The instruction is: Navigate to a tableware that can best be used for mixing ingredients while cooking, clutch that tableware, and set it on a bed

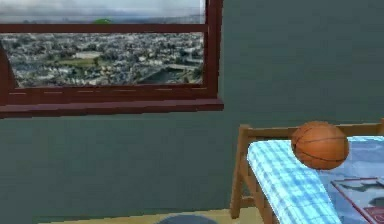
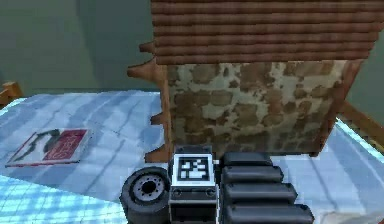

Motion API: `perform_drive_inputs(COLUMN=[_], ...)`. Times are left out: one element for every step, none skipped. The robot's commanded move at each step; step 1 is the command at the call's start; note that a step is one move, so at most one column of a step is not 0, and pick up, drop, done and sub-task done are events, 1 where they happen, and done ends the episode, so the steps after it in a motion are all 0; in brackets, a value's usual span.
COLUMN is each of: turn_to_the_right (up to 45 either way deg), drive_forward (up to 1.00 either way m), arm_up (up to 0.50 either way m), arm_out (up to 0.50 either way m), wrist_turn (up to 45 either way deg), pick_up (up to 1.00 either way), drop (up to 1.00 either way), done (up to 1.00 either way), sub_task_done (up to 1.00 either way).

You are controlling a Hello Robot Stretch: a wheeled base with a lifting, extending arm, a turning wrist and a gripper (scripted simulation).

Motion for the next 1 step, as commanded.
perform_drive_inputs(turn_to_the_right=[45.0], drive_forward=[0.0], arm_up=[0.0], arm_out=[0.0], wrist_turn=[0.0], pick_up=[0.0], drop=[0.0], done=[0.0], sub_task_done=[0.0])
